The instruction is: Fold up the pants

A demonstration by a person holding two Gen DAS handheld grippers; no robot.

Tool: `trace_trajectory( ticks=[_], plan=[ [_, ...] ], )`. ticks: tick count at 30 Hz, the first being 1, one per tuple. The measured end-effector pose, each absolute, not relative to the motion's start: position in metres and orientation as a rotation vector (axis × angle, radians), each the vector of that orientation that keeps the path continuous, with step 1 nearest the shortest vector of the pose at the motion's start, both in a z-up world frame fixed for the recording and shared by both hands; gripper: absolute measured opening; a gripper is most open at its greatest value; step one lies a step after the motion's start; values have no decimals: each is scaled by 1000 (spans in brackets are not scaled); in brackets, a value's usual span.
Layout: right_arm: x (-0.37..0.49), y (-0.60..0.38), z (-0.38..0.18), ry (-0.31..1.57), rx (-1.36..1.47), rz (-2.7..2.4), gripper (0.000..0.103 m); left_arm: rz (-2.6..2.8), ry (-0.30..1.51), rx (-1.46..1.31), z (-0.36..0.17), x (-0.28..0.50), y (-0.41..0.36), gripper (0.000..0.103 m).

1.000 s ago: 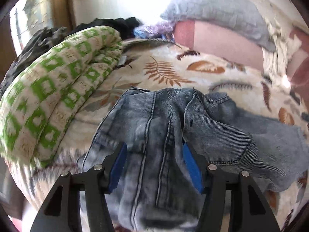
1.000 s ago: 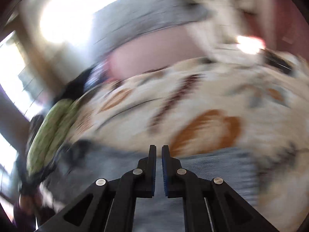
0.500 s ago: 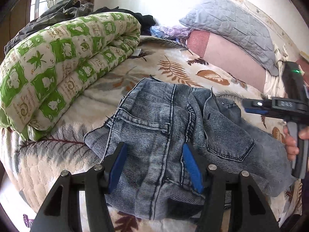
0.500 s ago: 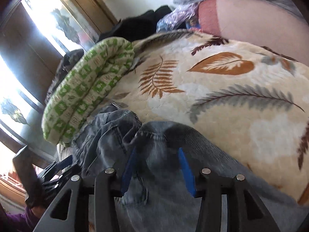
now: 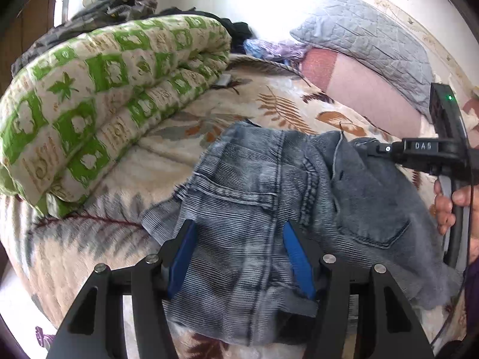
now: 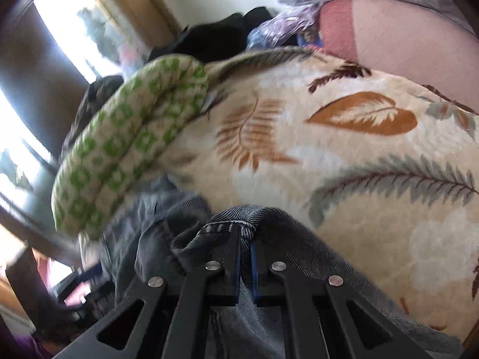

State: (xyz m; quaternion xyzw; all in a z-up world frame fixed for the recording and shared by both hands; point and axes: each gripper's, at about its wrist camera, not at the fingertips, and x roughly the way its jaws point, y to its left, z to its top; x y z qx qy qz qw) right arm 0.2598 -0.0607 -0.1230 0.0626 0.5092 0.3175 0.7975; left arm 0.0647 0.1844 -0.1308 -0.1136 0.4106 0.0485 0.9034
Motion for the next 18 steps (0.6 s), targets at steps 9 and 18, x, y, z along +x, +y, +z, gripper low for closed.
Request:
trace_trajectory(
  ticks=[9,18],
  plan=[
    [304,-59,-181,1183,178,489,3,184,842,-137,-133,72,178,64],
    [312,-68,-180,1173,243,449,4,189,897,-90,-138,70,185,57]
  ],
)
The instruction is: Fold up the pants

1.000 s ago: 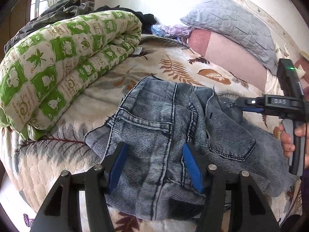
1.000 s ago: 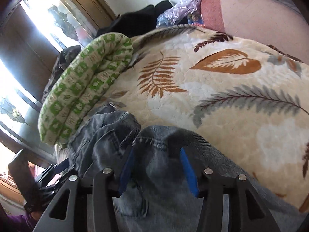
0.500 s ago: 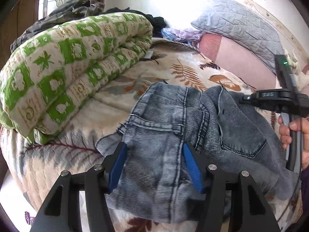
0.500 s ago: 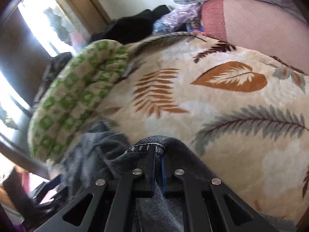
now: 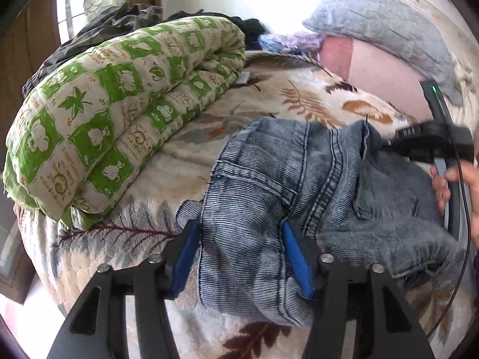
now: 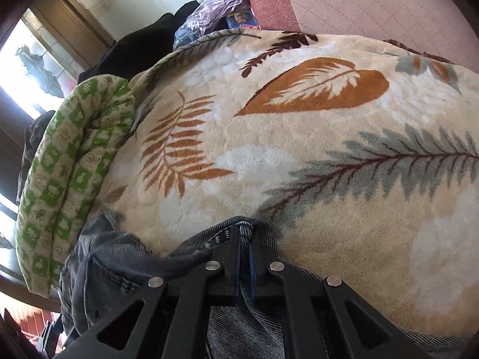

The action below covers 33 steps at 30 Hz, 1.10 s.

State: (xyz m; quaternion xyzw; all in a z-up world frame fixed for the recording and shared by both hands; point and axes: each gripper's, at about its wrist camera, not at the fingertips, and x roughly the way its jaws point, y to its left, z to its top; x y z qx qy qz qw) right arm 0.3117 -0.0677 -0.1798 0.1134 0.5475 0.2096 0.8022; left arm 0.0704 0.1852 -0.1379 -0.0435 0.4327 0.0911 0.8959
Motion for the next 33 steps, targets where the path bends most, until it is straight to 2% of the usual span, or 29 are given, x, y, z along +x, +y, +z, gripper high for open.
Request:
trace_trajectory(
  ticks=[6,9,12,13,16,19,21,26,29,31,33],
  plan=[
    [312,-72,-185,1176,291,458,5,154,941,-19,-146,70,187,59],
    [313,-74,-185,1200,320,458,5,153,934,-69,-143,68,192,59],
    [306,-82,-173,1197,334,455,24,151,887,-153,-132,60,201,59],
    [300,-89,-162,1168,330,464,34,158,834,-150,-123,54,201,59],
    [286,-111,-133,1104,316,477,45,135,672,-76,-97,39,182,59],
    [271,-131,-114,1095,302,501,46,5,583,-73,-81,33,154,59],
    [258,-133,-110,1114,291,545,46,-63,584,-58,-80,37,133,60],
    [235,-117,-130,1189,237,541,46,-233,775,-79,-110,66,87,63],
    [233,-114,-158,1249,213,444,46,-252,984,-47,-150,78,76,63],
    [230,-123,-169,1249,209,391,41,-284,979,-3,-150,71,73,63],
    [226,-129,-167,1232,244,389,41,-335,960,-14,-142,66,74,63]
  ],
)
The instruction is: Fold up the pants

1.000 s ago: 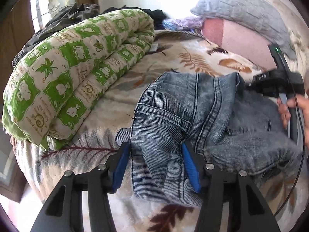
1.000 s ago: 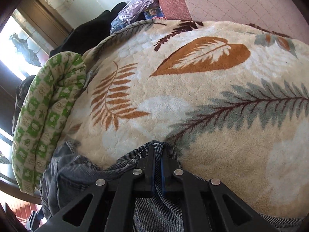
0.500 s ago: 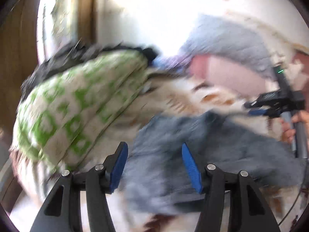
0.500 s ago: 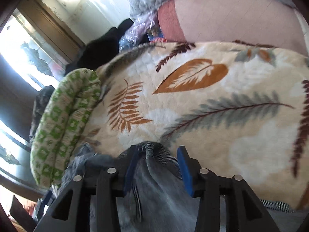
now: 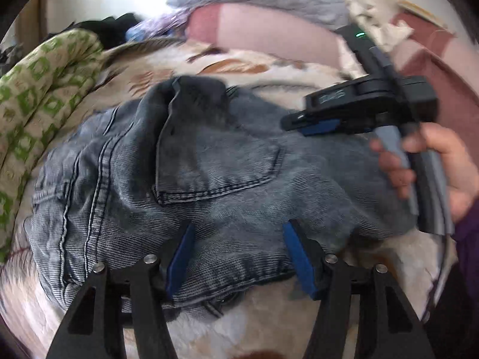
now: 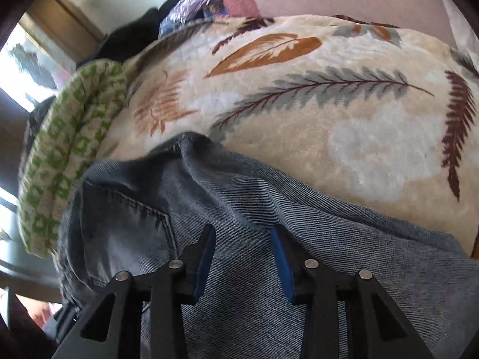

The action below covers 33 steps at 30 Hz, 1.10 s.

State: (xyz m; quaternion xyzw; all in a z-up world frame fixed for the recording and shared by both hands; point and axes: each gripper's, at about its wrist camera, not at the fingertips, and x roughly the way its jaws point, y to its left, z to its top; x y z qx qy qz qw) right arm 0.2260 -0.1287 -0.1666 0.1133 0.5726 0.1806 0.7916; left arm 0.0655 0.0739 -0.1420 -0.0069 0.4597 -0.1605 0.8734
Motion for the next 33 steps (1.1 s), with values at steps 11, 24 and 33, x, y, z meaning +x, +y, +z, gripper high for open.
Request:
trace_trajectory(
  ticks=[11,24,33],
  plan=[
    [140,-126,-106,1101,28,620,58,29,768,-245,-103,59,207,63],
    [68,-131,-131,1079,-187,632,63,219,938,-114,-142,83,202,66],
    [67,-181,-143,1077,-97,520,9,266,938,-39,-145,92,199,66]
  ],
)
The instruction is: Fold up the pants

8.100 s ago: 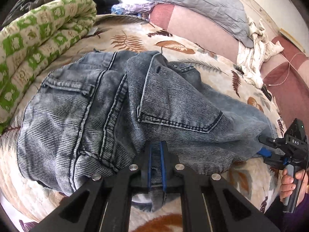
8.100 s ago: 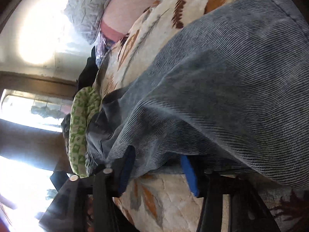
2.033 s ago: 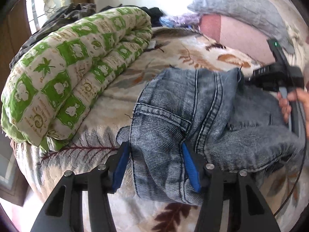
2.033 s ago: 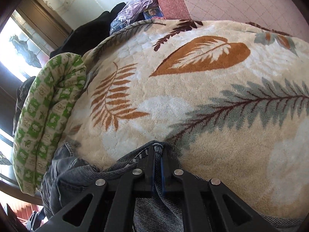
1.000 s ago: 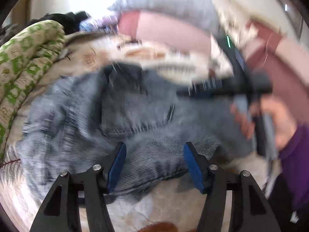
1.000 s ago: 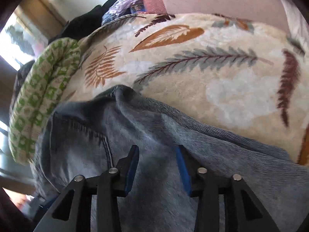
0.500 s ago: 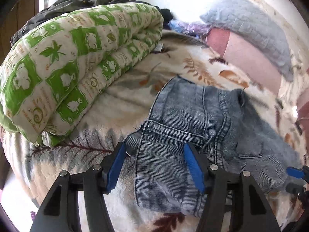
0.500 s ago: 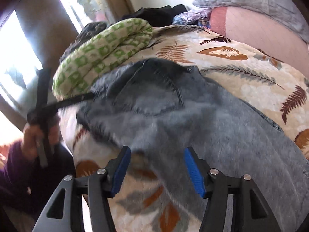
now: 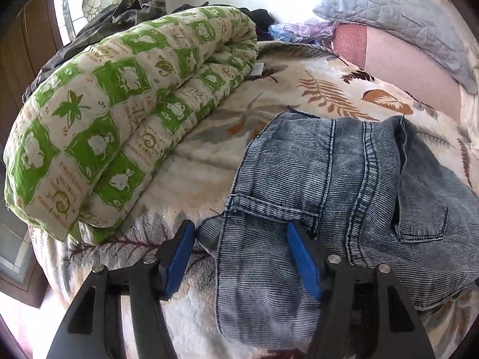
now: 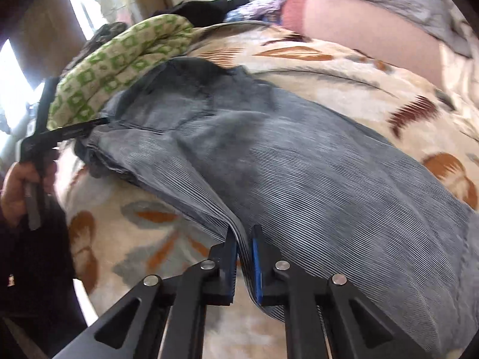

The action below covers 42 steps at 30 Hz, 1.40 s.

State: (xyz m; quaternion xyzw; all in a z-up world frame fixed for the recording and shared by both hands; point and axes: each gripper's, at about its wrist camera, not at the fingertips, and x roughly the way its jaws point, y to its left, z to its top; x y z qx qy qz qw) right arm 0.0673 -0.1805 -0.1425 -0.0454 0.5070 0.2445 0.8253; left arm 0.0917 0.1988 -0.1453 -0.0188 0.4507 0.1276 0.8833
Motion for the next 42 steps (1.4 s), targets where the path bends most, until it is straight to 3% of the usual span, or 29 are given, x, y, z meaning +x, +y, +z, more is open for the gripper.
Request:
trace_trajectory(
  ticks=[5,9,13,14,19,25,29,37,39,40,41,42],
  plan=[
    [61,-201,-151,1129,-15,565,9,301,908,-23,-139,90,196,66],
    [52,-220,-145,1143,61,664,16,335,737,45,-111,78,180,65],
    [41,-270,-126,1037,168,592,55,232,550,42,-83,59,152,66],
    [40,-282,-123,1015,185,550,58,192,536,54,-81,58,143,66],
    [40,-381,-110,885,399,270,58,-130,631,133,-95,64,72,66],
    [63,-430,-114,870,423,33,58,-315,746,360,-129,58,11,66],
    [101,-447,-123,881,451,-23,58,-339,886,339,-149,65,11,66],
    [147,-453,-156,960,417,-24,57,-337,904,254,-146,72,18,66],
    [152,-447,-157,972,382,-6,42,-335,906,245,-145,75,18,66],
    [154,-444,-157,977,355,-12,24,-336,908,232,-145,75,19,66],
    [155,-442,-158,985,325,-37,16,-336,910,222,-145,77,21,66],
    [155,-440,-158,996,305,-49,16,-334,911,207,-144,78,23,66]
  ],
)
